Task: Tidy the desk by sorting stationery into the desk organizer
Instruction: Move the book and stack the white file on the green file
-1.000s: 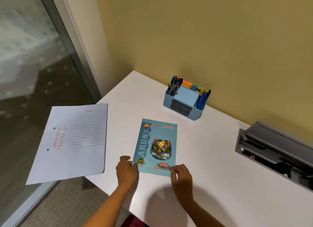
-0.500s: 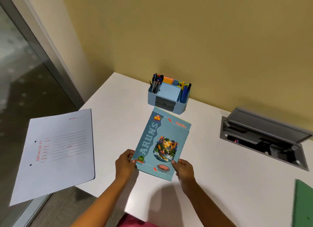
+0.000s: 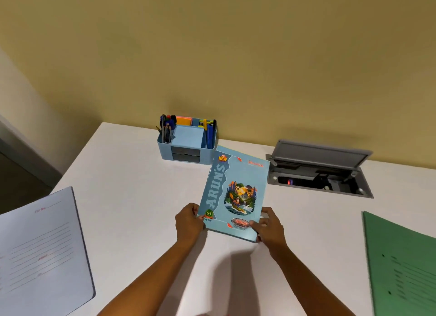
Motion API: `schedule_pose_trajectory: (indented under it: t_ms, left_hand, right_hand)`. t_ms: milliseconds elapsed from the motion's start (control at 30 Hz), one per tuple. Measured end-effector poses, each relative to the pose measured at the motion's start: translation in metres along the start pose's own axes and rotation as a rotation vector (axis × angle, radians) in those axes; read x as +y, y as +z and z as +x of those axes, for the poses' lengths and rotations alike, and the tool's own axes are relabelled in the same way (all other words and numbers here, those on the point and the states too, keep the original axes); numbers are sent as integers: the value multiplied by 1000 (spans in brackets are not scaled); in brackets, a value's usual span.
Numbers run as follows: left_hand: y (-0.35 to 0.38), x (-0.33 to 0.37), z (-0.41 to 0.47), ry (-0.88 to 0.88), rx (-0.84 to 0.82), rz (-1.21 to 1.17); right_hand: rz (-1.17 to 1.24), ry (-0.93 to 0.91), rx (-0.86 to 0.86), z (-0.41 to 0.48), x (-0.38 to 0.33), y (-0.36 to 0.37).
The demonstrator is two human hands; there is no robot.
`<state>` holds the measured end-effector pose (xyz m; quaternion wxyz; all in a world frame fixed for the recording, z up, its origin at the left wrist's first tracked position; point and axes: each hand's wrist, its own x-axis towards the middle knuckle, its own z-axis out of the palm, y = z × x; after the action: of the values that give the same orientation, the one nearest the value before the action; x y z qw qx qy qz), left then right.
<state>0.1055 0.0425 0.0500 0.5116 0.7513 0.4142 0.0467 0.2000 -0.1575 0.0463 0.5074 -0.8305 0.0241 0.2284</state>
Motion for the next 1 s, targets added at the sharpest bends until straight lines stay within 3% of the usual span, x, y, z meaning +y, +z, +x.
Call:
schedule_pose_trajectory:
  t_ms: [167, 400, 567, 733, 1000]
  left_hand:
    - [15, 23, 22, 64, -7, 245]
    - [32, 40, 63, 43, -59, 389]
    - [43, 38, 92, 45, -105, 374]
    - [51, 42, 109, 90, -99, 357]
    - [59, 33, 111, 175, -61, 252]
  right_hand:
    - [-141, -42, 106, 32, -20, -8]
    - [-378, 75, 121, 84, -30, -2]
    - [-472, 88, 142, 112, -30, 6]
    - [-396, 110, 172, 133, -32, 12]
    - [-396, -23, 289, 136, -22, 20]
